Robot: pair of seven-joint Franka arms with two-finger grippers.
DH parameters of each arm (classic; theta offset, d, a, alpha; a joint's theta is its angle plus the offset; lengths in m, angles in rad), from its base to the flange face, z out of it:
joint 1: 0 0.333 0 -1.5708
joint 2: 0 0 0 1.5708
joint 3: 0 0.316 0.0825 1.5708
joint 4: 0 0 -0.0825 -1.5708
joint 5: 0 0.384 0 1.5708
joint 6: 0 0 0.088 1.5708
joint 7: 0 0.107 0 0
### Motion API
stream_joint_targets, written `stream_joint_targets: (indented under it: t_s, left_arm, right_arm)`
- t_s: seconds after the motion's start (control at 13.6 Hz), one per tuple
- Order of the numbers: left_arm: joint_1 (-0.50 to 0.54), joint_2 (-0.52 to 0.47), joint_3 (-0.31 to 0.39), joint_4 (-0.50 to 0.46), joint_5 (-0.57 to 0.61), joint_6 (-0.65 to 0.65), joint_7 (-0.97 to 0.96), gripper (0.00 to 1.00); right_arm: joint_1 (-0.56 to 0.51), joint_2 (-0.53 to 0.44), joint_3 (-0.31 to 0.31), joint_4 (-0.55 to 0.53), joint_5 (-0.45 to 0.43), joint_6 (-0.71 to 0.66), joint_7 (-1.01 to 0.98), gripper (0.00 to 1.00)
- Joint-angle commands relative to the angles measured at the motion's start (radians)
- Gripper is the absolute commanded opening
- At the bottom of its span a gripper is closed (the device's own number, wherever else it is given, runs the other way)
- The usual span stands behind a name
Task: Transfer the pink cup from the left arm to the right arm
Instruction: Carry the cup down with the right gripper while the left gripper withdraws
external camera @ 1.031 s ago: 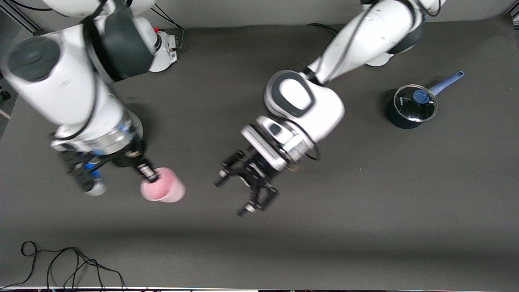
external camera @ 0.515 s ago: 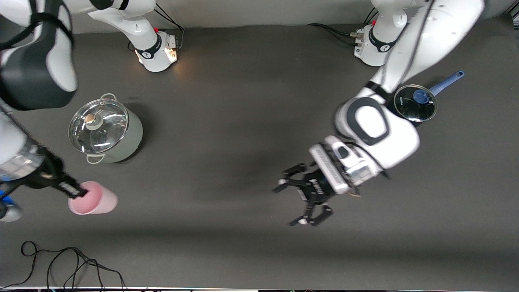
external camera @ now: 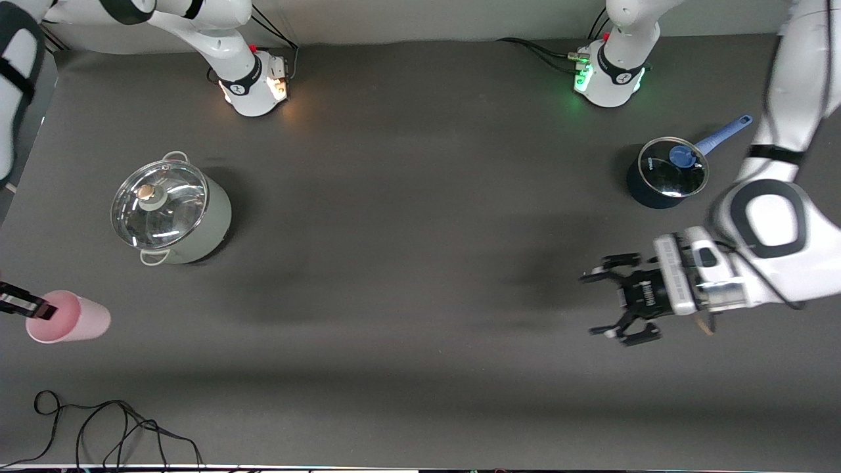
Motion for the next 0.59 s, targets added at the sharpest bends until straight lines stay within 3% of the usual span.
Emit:
stream_joint_targets:
  t_s: [0.0, 0.22, 0.52]
  left_arm:
    - [0.083, -0.065, 0.000, 0.007, 0.212, -0.165, -0.142, 1.00]
    - [0.181, -0.136, 0.000, 0.030, 0.415, -0.346, -0.339, 1.00]
    - [0.276, -0.292, 0.003, 0.028, 0.507, -0.413, -0.574, 1.00]
  right_arm:
    - [-0.054, -0.074, 0.002, -0.134, 0.035, 0.017, -0.244, 0.00]
    - [-0.089, -0.106, 0.002, -0.245, 0.035, 0.072, -0.421, 0.00]
    - [-0.117, -0.236, -0.001, -0.619, 0.062, 0.391, -0.527, 0.00]
